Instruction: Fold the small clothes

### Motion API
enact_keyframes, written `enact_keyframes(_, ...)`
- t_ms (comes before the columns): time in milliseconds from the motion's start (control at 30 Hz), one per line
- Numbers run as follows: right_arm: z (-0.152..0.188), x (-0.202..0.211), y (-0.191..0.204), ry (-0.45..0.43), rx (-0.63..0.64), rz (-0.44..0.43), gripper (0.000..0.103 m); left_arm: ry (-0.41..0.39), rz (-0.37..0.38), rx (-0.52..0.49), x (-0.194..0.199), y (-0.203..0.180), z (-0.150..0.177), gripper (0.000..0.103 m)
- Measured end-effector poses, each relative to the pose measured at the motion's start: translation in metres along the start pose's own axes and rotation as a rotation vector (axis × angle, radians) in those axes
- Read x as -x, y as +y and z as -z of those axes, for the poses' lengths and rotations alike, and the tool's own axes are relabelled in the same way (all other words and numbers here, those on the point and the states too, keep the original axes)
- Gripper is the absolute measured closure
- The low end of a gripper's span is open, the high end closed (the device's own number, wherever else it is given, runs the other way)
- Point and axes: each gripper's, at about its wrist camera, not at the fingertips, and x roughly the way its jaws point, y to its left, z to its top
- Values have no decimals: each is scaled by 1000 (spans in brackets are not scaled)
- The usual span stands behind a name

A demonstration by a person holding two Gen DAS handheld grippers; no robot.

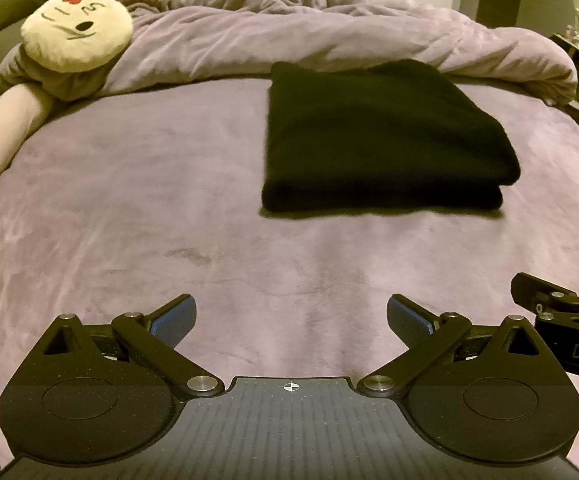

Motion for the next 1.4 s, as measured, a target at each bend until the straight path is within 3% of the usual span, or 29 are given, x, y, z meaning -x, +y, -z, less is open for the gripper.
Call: enact_keyframes(1400,6,13,-14,-10,-45,-14,4,-20,-12,-56,14,-20,1,0)
